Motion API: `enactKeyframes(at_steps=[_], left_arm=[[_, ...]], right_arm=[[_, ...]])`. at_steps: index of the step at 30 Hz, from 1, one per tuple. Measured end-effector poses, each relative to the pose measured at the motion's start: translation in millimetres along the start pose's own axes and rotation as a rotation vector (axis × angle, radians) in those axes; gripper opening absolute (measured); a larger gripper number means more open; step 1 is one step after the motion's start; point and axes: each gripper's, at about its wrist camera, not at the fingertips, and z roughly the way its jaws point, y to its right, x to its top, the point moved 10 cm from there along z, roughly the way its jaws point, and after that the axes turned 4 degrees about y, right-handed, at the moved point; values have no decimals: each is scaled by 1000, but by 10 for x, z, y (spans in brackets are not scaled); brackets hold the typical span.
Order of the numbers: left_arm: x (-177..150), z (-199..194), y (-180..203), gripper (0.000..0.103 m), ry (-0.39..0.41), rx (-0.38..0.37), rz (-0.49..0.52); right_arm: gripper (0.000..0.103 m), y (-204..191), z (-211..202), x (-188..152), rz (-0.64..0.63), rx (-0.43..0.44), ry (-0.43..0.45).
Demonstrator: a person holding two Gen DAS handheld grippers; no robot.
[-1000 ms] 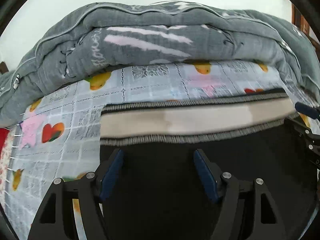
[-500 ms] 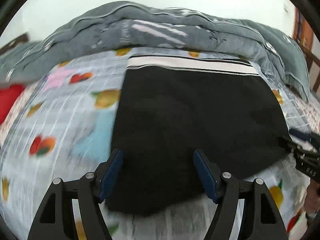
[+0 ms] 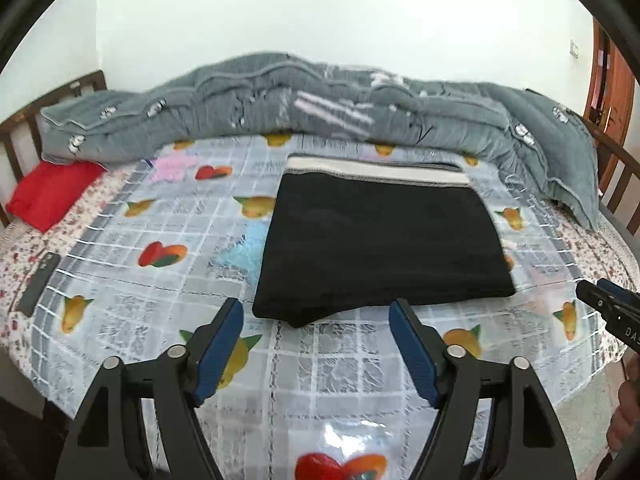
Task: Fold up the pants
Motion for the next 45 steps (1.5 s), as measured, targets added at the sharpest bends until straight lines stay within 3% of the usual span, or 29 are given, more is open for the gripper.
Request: enactKeyframes(at_steps=[3,7,22,45], left_arm=[[11,-196,74,81,19,8,11],[36,-395,176,85,44,15,23],[56,-666,300,85,71,20,3],[50,-713,233,86,80,65,6]], right_arm=[[86,16,-260,27,-12,-22,47],[98,10,-507,39,-30,-27,86],[98,-15,-854,16,-47,-21,124],[98,28,-930,36,-28,-16,139]])
